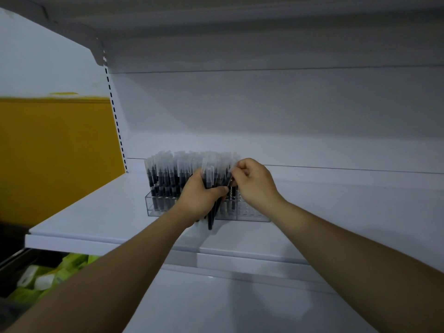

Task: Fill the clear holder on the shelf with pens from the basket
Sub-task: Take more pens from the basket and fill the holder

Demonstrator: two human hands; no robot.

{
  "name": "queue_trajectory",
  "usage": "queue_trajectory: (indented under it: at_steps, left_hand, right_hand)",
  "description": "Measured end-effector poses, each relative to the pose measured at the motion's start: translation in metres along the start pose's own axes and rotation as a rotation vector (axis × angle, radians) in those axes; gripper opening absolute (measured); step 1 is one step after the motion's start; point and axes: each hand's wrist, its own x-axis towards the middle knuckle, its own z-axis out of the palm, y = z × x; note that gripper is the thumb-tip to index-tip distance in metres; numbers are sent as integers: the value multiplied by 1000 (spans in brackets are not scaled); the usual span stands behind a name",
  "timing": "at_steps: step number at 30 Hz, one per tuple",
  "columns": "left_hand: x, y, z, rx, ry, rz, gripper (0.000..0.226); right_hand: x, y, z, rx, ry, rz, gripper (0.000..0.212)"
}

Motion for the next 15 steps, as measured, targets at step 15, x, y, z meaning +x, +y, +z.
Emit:
queue_trajectory:
  at_steps: [15]
  left_hand:
    - [-1,-7,-9,34,52,-77,24]
  right_hand:
    - [6,-1,-15,31,189,-65,14]
